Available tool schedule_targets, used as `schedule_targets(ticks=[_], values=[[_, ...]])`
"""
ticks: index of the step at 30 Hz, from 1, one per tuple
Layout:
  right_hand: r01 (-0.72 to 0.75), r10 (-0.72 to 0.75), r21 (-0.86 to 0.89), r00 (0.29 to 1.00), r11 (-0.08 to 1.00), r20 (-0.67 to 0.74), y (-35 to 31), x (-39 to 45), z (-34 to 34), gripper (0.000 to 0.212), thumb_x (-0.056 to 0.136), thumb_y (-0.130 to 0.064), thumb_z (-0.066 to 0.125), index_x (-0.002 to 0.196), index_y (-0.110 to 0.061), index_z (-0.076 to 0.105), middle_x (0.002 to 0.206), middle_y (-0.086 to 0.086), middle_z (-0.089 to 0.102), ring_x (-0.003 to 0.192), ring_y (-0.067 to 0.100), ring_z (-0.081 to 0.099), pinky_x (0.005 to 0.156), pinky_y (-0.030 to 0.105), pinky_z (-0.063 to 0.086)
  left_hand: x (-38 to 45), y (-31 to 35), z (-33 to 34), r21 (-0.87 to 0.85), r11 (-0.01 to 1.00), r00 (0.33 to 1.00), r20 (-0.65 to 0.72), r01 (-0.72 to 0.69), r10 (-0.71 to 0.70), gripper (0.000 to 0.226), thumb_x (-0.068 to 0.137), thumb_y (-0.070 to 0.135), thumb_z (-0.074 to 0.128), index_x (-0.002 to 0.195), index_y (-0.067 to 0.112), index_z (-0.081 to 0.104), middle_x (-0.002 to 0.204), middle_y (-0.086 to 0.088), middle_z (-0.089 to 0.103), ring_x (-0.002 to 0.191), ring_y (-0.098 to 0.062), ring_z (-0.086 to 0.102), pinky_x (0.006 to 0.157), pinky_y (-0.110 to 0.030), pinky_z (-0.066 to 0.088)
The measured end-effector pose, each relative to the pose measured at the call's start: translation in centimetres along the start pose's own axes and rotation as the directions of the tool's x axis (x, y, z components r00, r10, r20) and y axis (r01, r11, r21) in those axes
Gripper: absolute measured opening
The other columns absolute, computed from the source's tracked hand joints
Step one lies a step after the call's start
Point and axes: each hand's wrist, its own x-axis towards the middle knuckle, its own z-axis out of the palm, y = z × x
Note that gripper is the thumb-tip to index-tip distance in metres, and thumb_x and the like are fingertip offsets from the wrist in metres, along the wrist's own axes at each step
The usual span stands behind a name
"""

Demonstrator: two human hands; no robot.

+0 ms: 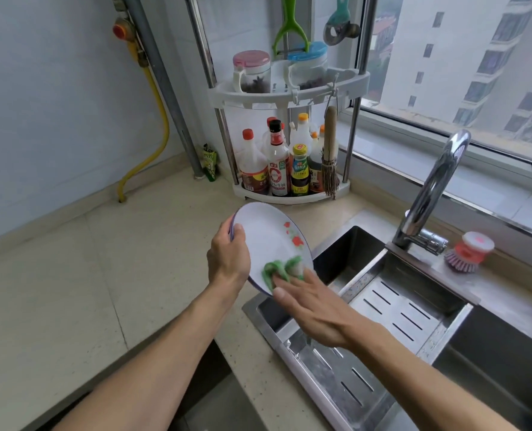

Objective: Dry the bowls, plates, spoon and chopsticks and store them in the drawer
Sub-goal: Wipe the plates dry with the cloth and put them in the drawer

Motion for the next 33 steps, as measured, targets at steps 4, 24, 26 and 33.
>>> schedule_targets(ticks=[4, 24, 26, 33], values=[[0.115, -0.114, 0.11, 0.993, 0.987, -0.016, -2.5, 0.5, -0.6, 0.051, 0.106, -0.049, 0.015, 0.154, -0.037, 0.004, 0.154, -0.022, -0.002, 0.14, -0.007, -0.011, 0.102, 0.008, -0.028, -0.1, -0.2, 0.4, -0.047, 0.998, 0.983, 0.18, 0.03, -0.021, 0.037, 0.101, 0.038, 0.037, 0.125, 0.028, 0.064, 0.115, -0.002, 0.07, 0.105, -0.022, 0.066, 0.087, -0.041, 0.058], [0.097, -0.104, -0.08, 0.991, 0.992, -0.086, 1.6, -1.8, 0.7, 0.081, 0.088, -0.071, 0.03, 0.155, -0.024, 0.035, 0.161, -0.007, 0.03, 0.15, 0.015, 0.02, 0.125, 0.035, 0.008, 0.0, -0.1, 1.7, -0.067, 0.998, 0.998, 0.061, 0.021, -0.017, 0.035, 0.105, 0.031, 0.036, 0.128, 0.023, 0.061, 0.118, -0.003, 0.067, 0.109, -0.026, 0.062, 0.096, -0.047, 0.054], [0.067, -0.088, -0.219, 0.992, 0.974, -0.087, 4.1, -1.6, 0.3, 0.078, 0.088, -0.061, 0.046, 0.156, -0.028, 0.028, 0.164, -0.008, 0.018, 0.154, 0.016, 0.009, 0.125, 0.041, -0.004, 0.2, 0.2, 1.2, -0.094, 0.995, 0.989, 0.148, 0.039, -0.025, 0.031, 0.106, 0.029, 0.036, 0.122, 0.027, 0.063, 0.114, -0.002, 0.068, 0.105, -0.025, 0.065, 0.09, -0.046, 0.057], [0.071, -0.119, -0.252, 0.977, 0.965, -0.178, 5.1, -1.6, 0.2, 0.072, 0.081, -0.028, 0.067, 0.149, -0.026, 0.045, 0.157, -0.005, 0.039, 0.151, 0.023, 0.017, 0.126, 0.041, 0.003, 0.1, 0.5, 1.2, -0.151, 0.98, 0.98, 0.17, 0.129, -0.103, 0.027, 0.107, 0.03, 0.035, 0.116, 0.033, 0.06, 0.113, -0.004, 0.068, 0.101, -0.028, 0.066, 0.073, -0.042, 0.059]])
